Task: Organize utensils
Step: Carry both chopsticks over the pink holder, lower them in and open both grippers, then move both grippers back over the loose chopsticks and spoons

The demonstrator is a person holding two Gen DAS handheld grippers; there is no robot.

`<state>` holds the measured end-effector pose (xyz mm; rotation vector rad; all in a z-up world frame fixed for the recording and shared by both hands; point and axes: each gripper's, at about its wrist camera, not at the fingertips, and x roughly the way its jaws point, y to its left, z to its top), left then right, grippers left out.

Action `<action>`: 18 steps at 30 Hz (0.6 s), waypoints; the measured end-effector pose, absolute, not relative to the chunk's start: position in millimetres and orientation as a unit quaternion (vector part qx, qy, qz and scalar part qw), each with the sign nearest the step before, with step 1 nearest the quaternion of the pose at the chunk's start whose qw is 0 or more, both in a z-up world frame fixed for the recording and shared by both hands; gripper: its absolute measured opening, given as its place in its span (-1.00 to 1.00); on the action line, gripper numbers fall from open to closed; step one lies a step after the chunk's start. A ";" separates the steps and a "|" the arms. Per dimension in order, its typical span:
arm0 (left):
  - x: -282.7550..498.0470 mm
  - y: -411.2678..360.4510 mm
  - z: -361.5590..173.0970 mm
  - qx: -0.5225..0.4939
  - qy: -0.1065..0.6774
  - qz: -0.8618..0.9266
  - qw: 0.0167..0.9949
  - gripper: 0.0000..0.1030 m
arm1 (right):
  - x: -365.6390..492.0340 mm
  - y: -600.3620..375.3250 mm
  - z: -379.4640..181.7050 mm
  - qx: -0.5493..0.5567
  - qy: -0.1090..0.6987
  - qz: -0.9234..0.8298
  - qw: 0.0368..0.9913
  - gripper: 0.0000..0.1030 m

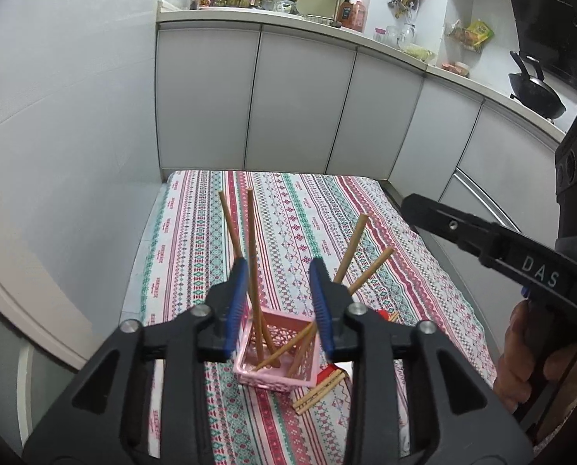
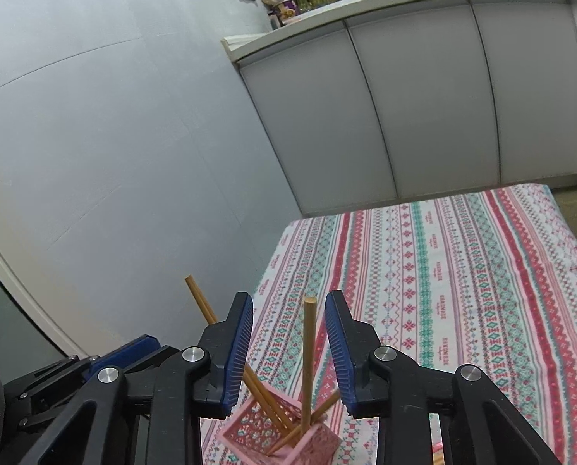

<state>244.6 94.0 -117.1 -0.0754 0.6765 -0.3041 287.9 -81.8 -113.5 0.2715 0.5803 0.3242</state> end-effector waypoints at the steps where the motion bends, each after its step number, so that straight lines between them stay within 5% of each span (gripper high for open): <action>1: 242.5 94.4 -115.7 -0.037 0.332 -0.150 0.931 -0.28 | 285.3 -83.1 -111.9 0.130 0.286 0.158 0.936 -0.31; 18: 209.1 92.7 -117.7 0.002 0.362 -0.157 0.919 0.45 | 253.4 -123.2 -121.4 0.095 0.374 0.133 0.913 -0.07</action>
